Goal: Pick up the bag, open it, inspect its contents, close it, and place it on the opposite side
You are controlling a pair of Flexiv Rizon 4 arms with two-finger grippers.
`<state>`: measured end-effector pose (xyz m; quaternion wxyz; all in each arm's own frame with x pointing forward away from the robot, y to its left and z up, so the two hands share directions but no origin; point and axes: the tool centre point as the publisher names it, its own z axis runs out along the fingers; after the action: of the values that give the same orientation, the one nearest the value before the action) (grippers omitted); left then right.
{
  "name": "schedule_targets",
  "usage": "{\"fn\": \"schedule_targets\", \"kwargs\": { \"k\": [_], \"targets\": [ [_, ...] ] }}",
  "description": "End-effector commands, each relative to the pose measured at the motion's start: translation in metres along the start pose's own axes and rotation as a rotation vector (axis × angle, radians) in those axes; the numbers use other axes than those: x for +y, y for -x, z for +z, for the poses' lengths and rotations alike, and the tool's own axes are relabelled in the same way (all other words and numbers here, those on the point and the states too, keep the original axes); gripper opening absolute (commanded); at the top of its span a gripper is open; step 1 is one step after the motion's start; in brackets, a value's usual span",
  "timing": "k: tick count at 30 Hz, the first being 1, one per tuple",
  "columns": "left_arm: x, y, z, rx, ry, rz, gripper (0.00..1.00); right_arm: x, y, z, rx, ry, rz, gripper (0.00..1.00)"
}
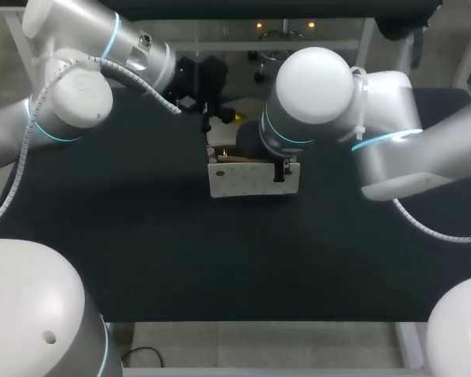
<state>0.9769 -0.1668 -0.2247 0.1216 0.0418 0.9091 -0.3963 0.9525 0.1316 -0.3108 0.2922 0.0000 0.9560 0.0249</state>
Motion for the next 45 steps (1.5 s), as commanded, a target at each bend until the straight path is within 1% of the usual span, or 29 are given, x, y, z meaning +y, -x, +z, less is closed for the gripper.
{"fn": "schedule_targets", "kwargs": {
  "k": [1,6,14,15,16,17,18,19,29,45],
  "targets": [
    [0.005,0.0,-0.003,-0.005,-0.031,-0.014,0.0,-0.001,-0.006,0.008,0.008,-0.002,0.0,0.0],
    [0.006,0.0,-0.002,0.013,-0.053,-0.025,0.0,-0.001,-0.012,0.012,0.018,0.002,-0.001,0.0],
    [0.006,0.0,0.002,0.082,-0.089,-0.03,0.0,0.004,-0.009,0.017,0.015,-0.007,-0.013,0.01],
    [0.006,0.0,0.003,0.081,-0.089,-0.029,0.0,0.004,-0.009,0.017,0.016,-0.009,-0.014,0.24],
    [0.006,0.0,0.003,0.088,-0.093,-0.027,0.0,0.005,-0.009,0.018,0.017,-0.011,-0.016,0.38],
    [0.006,0.0,0.003,0.094,-0.098,-0.027,0.0,0.005,-0.009,0.019,0.018,-0.012,-0.017,0.45],
    [0.006,0.0,0.003,0.094,-0.098,-0.027,0.0,0.005,-0.009,0.019,0.018,-0.012,-0.017,0.81],
    [0.007,0.0,0.003,0.094,-0.096,-0.026,0.0,0.005,-0.009,0.019,0.021,-0.013,-0.016,1.0],
    [0.006,-0.004,0.006,0.123,-0.096,0.013,0.0,0.004,-0.013,0.025,0.052,-0.016,-0.006,1.0],
    [0.007,-0.004,0.007,0.123,-0.094,0.014,0.0,0.003,-0.012,0.025,0.048,-0.018,0.0,1.0]
  ]
}}
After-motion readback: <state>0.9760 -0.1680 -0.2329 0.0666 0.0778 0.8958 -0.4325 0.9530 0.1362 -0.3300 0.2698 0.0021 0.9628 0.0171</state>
